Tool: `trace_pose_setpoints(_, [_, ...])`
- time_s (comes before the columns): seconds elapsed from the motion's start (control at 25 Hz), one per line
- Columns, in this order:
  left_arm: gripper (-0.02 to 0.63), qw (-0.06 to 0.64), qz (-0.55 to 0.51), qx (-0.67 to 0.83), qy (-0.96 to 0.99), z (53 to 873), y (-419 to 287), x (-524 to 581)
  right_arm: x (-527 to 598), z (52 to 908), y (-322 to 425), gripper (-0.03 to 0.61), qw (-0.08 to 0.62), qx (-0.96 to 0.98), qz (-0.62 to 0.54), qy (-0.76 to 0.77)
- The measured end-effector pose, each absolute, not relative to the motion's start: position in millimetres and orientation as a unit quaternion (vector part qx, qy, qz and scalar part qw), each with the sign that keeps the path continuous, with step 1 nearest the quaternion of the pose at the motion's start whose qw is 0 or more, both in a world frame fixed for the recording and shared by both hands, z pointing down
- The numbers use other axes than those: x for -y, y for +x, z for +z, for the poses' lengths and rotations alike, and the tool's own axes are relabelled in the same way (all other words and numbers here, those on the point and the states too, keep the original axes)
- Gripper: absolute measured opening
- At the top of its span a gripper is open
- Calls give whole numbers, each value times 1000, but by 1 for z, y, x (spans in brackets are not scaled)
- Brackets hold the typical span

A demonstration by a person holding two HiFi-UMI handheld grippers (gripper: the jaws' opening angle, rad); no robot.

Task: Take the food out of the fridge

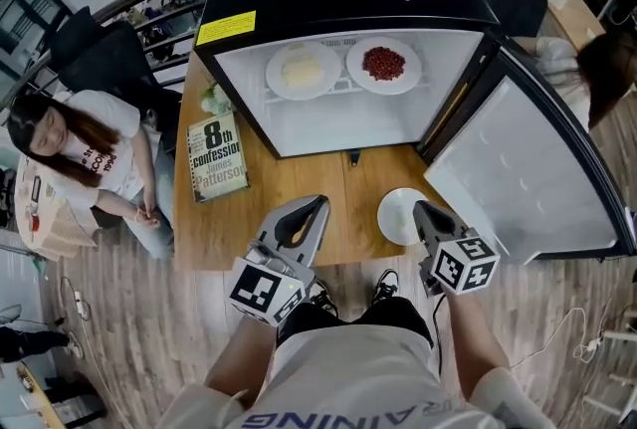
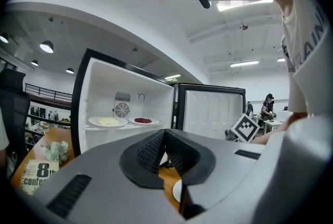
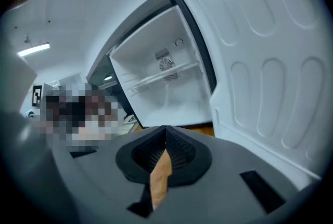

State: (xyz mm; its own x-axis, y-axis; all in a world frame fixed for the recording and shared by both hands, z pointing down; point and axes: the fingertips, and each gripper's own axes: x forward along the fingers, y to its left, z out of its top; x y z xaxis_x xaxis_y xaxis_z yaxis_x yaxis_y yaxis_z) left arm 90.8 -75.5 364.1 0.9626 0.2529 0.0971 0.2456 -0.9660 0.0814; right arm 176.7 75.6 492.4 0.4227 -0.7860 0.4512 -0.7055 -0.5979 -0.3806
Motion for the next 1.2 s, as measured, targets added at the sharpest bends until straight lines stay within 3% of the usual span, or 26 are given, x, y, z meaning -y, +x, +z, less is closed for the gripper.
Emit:
trace_pose_setpoints(0.16, [8,29,40,-118,992,349,93,85,-55,435,181,21,97,-468,-226,-849])
trace_pose_setpoints(0.36, [8,23,14,-118,993,326,90,87,-36,370,178,21,77,-490,-136,-858])
trace_pose_setpoints(0.6, [8,18,-11,-117,993,305,81,92,-27,313,174,21,100,-488,-84,-863])
trace_pose_setpoints(1.2, [8,19,-25,-113,993,294,76,93,-34,309,177,21,108,-474,-86,-870])
